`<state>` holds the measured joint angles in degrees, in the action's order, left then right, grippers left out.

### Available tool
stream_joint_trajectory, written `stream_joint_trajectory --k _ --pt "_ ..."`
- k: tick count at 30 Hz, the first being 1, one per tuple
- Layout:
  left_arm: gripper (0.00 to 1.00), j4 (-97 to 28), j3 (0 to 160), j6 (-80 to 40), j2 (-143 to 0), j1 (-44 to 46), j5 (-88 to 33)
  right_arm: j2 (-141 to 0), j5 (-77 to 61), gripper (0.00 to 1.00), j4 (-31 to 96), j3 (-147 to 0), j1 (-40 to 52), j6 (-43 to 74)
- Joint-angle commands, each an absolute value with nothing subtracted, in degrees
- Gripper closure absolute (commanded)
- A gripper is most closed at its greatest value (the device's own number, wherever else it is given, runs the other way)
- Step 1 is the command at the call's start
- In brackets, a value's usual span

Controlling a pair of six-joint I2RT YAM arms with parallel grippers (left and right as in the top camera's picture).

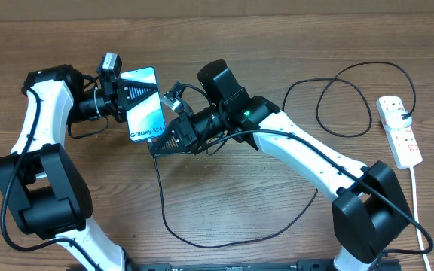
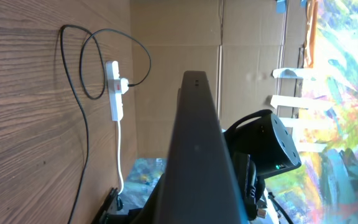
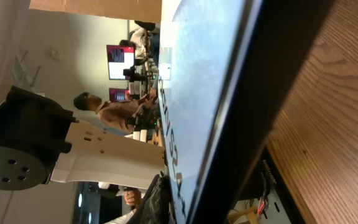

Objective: Plug charger to phone and switch on socket

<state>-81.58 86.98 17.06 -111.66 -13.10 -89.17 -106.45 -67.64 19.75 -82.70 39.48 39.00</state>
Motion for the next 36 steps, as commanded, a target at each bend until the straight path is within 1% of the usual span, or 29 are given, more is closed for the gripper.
stream_joint_trajectory --k 1,7,21,31,36 --pt "0.96 -82.5 87.2 17.3 -110.5 -10.7 -90.6 -106.0 -64.1 0.96 18.7 -83.6 38.4 39.1" --pt "0.96 -82.5 87.2 16.4 -110.5 -10.9 -90.6 -106.0 -63.7 0.96 18.7 -83.6 38.4 39.3" --pt "0.96 -82.7 87.2 16.3 -110.5 -10.8 -90.6 -106.0 -55.9 0.96 16.5 -83.6 38.4 43.8" --pt "0.96 -83.4 87.2 16.3 -110.5 -10.8 -90.6 -106.0 -52.5 0.96 10.9 -83.6 38.0 46.7" --pt "0.96 -84.2 87.2 16.7 -110.5 -10.8 -90.5 -106.0 -49.5 0.96 10.7 -83.6 37.7 46.5"
